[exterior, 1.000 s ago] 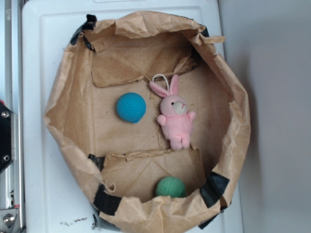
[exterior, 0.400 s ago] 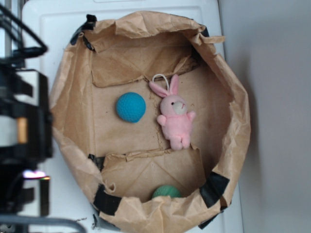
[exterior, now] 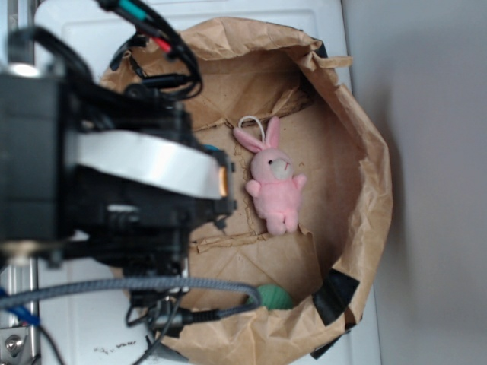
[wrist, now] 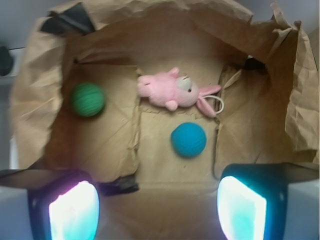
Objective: Grab the green ball.
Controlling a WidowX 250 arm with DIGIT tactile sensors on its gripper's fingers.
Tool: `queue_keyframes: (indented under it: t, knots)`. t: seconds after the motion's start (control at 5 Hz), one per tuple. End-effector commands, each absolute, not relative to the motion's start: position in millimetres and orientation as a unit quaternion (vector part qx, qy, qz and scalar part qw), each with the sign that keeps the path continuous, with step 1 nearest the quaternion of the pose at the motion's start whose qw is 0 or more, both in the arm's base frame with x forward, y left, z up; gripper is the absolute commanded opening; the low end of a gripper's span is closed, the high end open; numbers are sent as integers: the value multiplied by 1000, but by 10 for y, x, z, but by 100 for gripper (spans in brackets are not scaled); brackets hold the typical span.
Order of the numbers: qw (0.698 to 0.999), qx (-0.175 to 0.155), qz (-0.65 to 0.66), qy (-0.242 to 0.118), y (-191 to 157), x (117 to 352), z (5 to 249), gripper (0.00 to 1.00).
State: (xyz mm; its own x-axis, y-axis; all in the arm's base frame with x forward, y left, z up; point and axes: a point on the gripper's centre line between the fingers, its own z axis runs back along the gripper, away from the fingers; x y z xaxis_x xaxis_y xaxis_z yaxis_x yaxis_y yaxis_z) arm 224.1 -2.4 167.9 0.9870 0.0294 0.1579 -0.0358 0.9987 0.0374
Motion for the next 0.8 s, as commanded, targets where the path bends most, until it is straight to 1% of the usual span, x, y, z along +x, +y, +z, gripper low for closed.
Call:
queue_keyframes:
  t: [0.0, 0.4, 0.6]
  knots:
    - [995, 29, 9, -99, 121, 2188, 1647, 100]
    - [995, 29, 9, -99, 121, 2188, 1647, 100]
    - [989, 23, -80, -120, 150, 2381, 1507, 100]
